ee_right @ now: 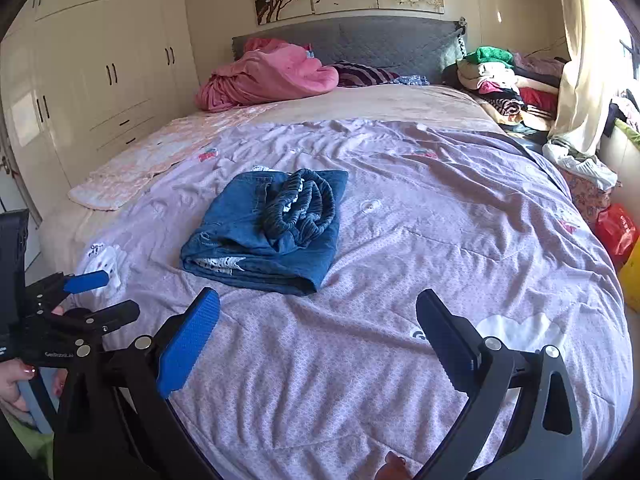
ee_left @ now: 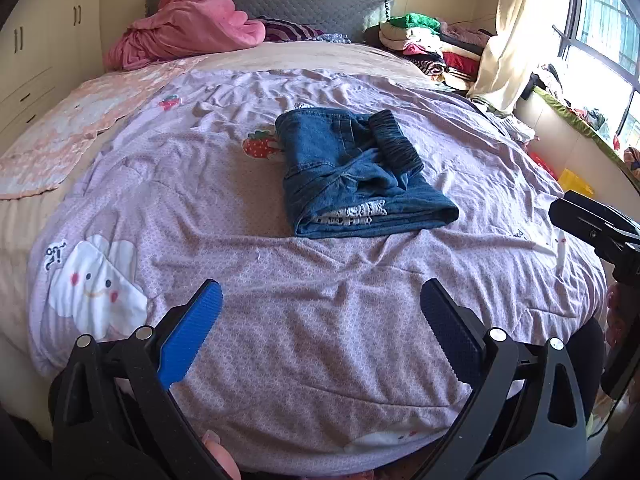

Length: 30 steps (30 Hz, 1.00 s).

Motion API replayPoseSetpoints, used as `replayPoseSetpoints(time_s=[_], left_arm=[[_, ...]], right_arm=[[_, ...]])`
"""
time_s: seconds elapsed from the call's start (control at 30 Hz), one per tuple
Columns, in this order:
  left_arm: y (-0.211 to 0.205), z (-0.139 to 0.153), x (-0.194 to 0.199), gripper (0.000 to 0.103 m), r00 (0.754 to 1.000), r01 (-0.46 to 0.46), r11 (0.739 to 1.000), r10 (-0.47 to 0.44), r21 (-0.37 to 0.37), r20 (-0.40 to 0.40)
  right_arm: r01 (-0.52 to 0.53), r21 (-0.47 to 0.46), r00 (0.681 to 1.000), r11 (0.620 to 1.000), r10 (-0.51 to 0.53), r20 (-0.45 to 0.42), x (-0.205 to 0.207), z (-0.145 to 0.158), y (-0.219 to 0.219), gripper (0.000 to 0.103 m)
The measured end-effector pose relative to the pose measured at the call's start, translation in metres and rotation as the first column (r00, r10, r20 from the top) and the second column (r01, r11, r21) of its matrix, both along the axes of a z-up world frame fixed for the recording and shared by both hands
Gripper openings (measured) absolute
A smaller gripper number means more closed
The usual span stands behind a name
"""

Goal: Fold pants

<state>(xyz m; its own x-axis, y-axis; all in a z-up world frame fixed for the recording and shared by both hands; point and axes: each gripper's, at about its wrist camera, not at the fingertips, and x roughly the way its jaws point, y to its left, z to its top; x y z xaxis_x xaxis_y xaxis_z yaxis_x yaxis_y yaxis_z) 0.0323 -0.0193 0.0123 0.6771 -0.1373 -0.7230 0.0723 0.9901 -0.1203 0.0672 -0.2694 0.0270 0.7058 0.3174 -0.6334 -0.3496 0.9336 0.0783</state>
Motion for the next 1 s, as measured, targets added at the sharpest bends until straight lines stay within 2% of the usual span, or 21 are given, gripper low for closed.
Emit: replayPoseSetpoints(time_s=[0.2, 0.43, 1.0], left_arm=[[0.002, -0.009, -0.008, 0.093, 1.0, -0.017, 1.0, 0.017, -0.004, -0.015], [0.005, -0.011, -0.009, 0.093, 0.999, -0.036, 0.999, 0.036, -0.004, -0.009], [0.004, -0.013, -0.01, 0.093, 1.0, -0.026, 1.0, 0.026, 0.002, -0.012]], right_arm=[[0.047, 0.006, 0.999, 0.999, -0.047, -0.02, -0.014, -0.017, -0.005, 0.098], [0.099, -0.034, 0.995, 0.995, -0.1, -0.027, -0.019, -0.035, -0.004, 0.098], [0.083, -0.041, 0.996, 0.996, -0.084, -0.012, -0.023, -0.03, 0.001, 0.098]])
